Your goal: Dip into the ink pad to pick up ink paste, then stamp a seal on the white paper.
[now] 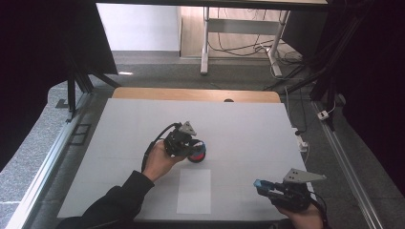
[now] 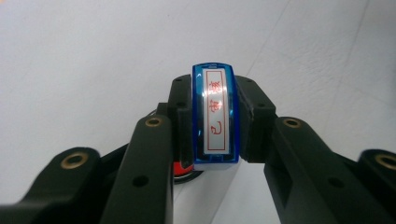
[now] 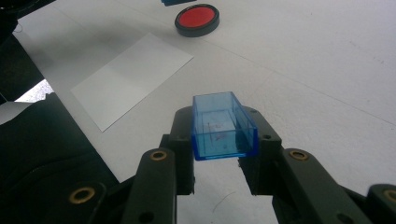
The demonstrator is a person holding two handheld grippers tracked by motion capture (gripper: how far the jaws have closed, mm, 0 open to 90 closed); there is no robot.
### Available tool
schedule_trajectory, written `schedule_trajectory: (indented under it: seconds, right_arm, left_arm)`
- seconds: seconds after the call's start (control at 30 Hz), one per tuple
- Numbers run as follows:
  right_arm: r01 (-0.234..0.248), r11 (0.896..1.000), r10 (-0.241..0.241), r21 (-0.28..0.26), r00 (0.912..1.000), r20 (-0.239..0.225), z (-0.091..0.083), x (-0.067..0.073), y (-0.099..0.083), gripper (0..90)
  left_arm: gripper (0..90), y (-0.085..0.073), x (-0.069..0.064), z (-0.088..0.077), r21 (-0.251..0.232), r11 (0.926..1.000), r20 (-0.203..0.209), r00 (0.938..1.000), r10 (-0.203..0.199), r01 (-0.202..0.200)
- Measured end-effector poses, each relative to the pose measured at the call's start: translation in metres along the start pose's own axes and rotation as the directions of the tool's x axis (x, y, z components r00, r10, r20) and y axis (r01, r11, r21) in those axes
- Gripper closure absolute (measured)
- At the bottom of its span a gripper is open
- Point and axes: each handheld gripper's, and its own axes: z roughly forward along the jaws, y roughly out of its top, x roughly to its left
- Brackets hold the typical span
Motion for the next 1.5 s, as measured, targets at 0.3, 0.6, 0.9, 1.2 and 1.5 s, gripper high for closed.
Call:
schedule_trajectory:
  seconds: [0.3,0.6,0.9,1.2,1.5]
  right_arm:
    - [0.000,1.000,0.000,-0.005,1.0000,-0.006,0.000,0.000,0.000,68.5]
    - [0.002,1.000,-0.002,-0.005,1.0000,-0.006,0.000,0.000,0.000,68.5]
    - [0.002,1.000,-0.003,-0.009,1.0000,-0.006,0.000,0.000,-0.001,68.5]
    - [0.006,1.000,-0.006,-0.003,1.0000,-0.005,0.000,0.000,0.000,68.5]
    - [0.009,1.000,-0.009,0.002,1.0000,-0.003,0.000,0.001,0.000,68.4]
  left_arm:
    - [70.2,-0.001,-0.006,-0.010,-0.029,0.9996,0.036,0.9993,0.006,-0.005]
    - [70.3,-0.003,-0.011,-0.018,-0.049,0.9988,0.063,0.9980,0.004,-0.001]
    - [70.2,-0.002,-0.017,-0.027,-0.071,0.9974,0.077,0.9969,0.018,-0.012]
    - [70.3,-0.005,-0.021,-0.037,-0.084,0.9965,0.105,0.9944,0.012,-0.003]
    - [70.3,-0.015,-0.031,-0.045,-0.071,0.9974,0.121,0.9923,0.023,-0.015]
